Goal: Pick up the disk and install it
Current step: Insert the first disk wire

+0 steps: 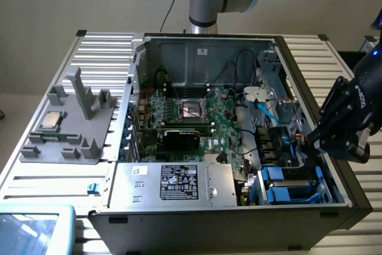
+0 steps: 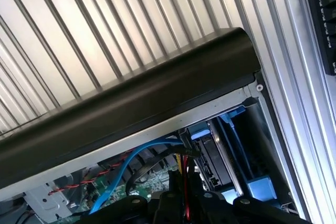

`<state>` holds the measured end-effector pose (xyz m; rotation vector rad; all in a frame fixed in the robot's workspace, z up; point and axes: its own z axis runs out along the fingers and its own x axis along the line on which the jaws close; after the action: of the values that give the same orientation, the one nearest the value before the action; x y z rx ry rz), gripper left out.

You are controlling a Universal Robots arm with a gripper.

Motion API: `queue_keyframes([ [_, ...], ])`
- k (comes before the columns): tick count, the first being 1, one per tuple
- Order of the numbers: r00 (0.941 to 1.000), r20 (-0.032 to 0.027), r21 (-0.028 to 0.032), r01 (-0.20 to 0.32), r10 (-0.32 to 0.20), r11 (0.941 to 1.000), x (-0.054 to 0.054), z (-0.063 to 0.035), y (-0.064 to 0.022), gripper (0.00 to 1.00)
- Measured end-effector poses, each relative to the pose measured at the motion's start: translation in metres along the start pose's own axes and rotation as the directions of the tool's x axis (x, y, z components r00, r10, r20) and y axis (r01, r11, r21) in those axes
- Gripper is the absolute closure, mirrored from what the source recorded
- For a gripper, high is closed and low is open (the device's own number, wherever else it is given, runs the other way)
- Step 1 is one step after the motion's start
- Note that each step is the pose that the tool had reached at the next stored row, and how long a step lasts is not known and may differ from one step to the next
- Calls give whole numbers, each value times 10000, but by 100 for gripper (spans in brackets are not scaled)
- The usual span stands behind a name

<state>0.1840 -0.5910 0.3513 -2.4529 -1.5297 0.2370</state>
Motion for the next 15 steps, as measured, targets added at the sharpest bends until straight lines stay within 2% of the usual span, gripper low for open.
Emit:
queue_keyframes([
  [3,9997,226,-166,-69,72,9998,-2,1,-4,83],
  [7,9981,583,-484,-169,197,9987,-10,6,-22,83],
  [8,9976,652,-545,-186,222,9983,-14,8,-29,83],
  [9,9973,691,-575,-197,237,9982,-19,12,-40,83],
  [13,9967,766,-628,-221,269,9978,-40,28,-92,83],
  [15,9959,856,-688,-245,303,9973,-46,32,-107,83],
])
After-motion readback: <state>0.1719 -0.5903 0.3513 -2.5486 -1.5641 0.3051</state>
